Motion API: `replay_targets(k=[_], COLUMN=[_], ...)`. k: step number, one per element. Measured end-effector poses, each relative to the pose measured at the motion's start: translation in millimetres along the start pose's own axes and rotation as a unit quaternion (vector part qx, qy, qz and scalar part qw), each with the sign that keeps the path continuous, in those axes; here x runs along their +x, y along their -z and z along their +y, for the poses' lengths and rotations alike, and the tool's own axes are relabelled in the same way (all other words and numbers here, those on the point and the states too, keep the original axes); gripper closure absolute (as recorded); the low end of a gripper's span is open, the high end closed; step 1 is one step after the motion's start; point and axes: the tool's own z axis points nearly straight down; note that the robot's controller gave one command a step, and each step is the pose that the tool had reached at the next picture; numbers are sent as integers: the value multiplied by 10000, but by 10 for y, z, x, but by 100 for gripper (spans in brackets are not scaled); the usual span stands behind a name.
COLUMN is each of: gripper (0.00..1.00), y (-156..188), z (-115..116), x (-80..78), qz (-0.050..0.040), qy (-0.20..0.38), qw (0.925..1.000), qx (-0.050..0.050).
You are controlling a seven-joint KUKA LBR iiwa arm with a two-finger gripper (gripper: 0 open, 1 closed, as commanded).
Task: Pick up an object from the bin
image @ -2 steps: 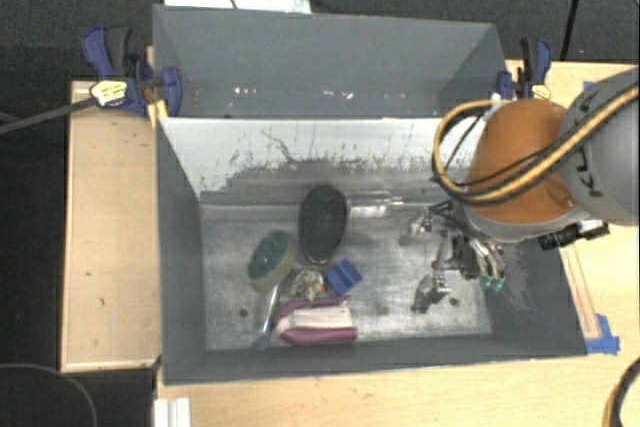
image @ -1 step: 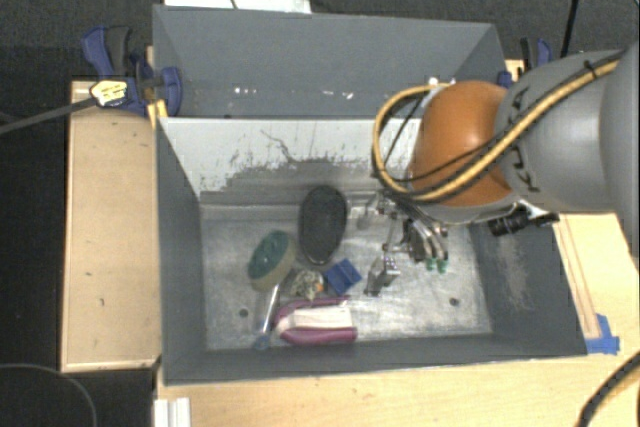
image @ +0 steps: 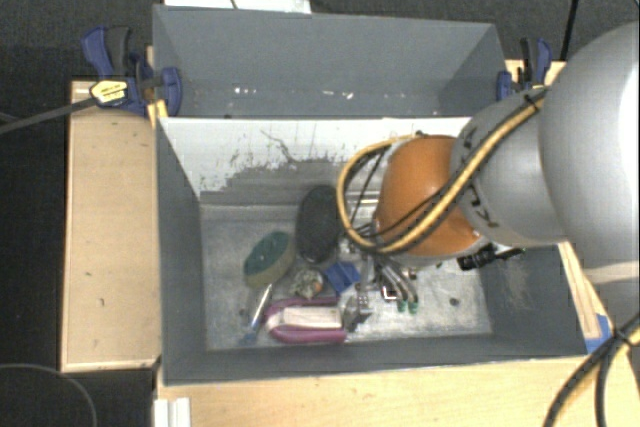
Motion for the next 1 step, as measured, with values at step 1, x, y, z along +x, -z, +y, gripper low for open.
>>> replay_targets(k=[1], gripper=[100], y=[42], z=[-8], x=[-38], qz=[-46], qy=[9], qw=[10000], qx=[-6])
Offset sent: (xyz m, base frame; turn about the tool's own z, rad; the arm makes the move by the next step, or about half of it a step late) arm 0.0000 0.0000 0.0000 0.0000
